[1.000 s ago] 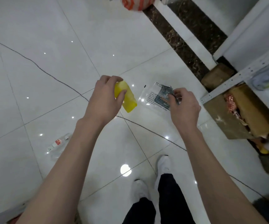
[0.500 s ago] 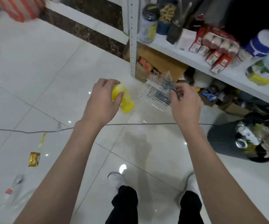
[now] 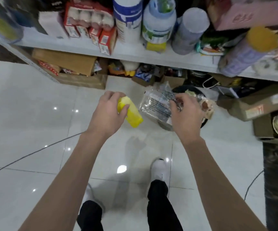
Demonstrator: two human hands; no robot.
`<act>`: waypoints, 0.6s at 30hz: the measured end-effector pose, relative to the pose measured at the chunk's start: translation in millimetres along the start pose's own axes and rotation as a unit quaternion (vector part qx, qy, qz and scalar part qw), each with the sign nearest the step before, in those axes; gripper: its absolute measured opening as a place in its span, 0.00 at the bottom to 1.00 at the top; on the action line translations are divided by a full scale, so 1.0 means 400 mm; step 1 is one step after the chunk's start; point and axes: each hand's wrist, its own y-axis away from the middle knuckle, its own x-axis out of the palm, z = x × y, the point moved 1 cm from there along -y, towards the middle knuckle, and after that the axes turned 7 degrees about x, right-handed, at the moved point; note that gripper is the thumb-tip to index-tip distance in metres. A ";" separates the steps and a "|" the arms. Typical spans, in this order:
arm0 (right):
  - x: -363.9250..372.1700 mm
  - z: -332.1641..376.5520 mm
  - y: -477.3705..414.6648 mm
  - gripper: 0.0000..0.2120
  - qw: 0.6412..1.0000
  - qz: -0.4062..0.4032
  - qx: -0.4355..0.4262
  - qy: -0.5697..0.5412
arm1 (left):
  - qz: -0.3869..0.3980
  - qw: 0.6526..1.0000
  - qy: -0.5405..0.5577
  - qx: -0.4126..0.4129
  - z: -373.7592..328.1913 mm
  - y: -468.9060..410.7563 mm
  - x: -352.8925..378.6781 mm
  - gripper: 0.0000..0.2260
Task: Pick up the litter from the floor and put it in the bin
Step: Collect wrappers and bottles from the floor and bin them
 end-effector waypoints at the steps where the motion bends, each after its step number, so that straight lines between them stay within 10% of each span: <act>1: -0.024 -0.054 -0.033 0.09 1.000 -0.003 0.009 0.009 | 0.008 1.000 0.003 0.007 -0.036 -0.030 0.054 0.14; 18: 0.039 -0.560 -0.325 0.09 0.988 -0.067 0.135 0.036 | 0.124 0.989 0.048 0.066 -0.185 -0.301 0.715 0.15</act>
